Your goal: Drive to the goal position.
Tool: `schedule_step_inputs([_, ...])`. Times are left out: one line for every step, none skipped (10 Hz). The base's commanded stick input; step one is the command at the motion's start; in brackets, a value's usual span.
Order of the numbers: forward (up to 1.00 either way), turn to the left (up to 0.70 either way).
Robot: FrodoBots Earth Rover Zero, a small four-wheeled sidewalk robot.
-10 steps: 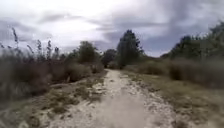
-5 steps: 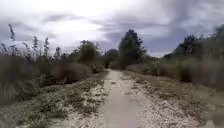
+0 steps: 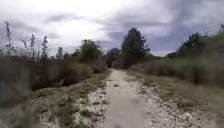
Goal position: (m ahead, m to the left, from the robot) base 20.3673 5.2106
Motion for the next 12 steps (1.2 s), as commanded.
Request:
schedule_step_inputs([0.85, 0.0])
schedule_step_inputs([0.85, -0.19])
schedule_step_inputs([0.85, -0.34])
schedule_step_inputs([0.85, -0.34])
schedule_step_inputs([0.85, -0.23])
schedule_step_inputs([0.85, -0.05])
schedule_step_inputs([0.85, 0.0])
schedule_step_inputs([0.85, 0.0])
schedule_step_inputs([0.85, 0.0])
schedule_step_inputs([0.85, 0.0])
schedule_step_inputs([0.85, 0.0])
schedule_step_inputs([0.85, 0.0])
